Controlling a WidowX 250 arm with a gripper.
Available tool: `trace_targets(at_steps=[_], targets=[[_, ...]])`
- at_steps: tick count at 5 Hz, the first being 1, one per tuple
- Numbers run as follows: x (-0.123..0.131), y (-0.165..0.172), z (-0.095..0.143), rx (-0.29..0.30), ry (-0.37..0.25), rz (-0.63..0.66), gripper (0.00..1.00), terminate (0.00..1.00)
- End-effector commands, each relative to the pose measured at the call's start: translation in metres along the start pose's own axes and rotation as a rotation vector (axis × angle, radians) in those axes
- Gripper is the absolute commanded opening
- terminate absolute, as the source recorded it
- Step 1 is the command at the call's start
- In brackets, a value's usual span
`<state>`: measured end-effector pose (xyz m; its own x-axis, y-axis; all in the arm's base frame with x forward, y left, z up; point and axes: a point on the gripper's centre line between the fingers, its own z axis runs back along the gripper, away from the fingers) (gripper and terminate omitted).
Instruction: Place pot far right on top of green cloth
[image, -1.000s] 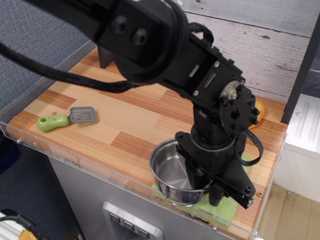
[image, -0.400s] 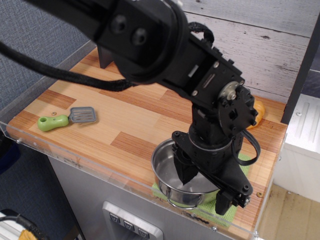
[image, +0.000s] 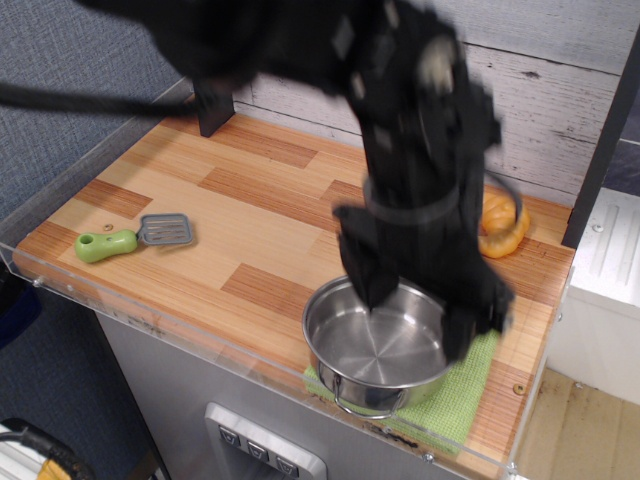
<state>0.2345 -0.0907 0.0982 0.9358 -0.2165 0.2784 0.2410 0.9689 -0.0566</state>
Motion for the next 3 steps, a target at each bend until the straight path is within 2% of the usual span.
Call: trace_targets(at_steps=[1,2,3], targets=[[0.0095,0.0099,0.0794,-0.003,-0.186,0.052,1.0,0.0],[0.0095,0.0099,0.0794,-0.003,-0.186,0.052,1.0,0.0],[0.0095,0.0099,0.0794,-0.003,-0.186,0.052,1.0,1.0]])
